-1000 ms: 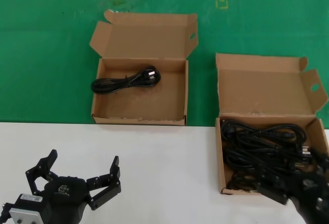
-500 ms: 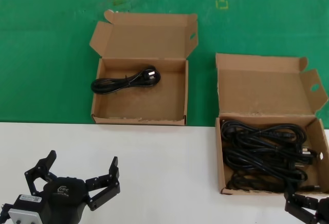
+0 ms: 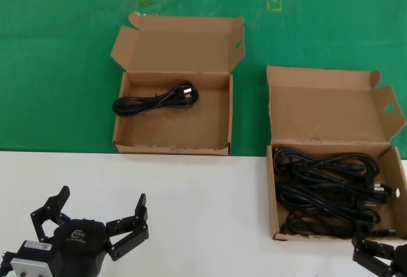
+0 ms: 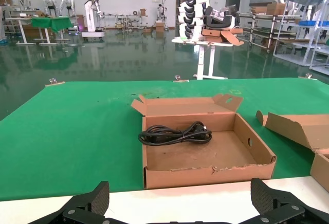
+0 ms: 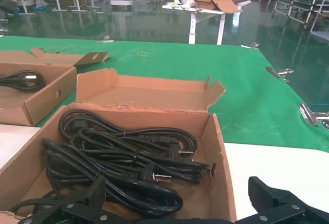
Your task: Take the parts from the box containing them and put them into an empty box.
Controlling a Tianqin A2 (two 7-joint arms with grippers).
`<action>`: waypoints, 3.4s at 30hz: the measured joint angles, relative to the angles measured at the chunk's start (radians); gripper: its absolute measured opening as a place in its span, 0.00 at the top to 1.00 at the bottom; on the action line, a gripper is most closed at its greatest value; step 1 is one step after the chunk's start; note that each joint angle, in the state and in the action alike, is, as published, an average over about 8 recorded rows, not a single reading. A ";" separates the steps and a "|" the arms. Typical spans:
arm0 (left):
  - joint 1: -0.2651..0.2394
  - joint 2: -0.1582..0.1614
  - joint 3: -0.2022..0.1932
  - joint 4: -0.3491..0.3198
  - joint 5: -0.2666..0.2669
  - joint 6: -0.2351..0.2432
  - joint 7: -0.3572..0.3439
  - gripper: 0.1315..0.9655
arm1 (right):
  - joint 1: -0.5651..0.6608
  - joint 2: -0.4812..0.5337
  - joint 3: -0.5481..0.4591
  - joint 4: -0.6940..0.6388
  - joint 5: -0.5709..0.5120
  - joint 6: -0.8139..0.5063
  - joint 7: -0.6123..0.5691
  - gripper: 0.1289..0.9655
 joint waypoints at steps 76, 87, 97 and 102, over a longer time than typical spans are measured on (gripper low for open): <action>0.000 0.000 0.000 0.000 0.000 0.000 0.000 0.00 | 0.000 0.000 0.000 0.000 0.000 0.000 0.000 0.00; 0.000 0.000 0.000 0.000 0.000 0.000 0.000 0.00 | 0.000 0.000 0.000 0.000 0.000 0.000 0.000 0.00; 0.000 0.000 0.000 0.000 0.000 0.000 0.000 0.00 | 0.000 0.000 0.000 0.000 0.000 0.000 0.000 0.00; 0.000 0.000 0.000 0.000 0.000 0.000 0.000 0.00 | 0.000 0.000 0.000 0.000 0.000 0.000 0.000 0.00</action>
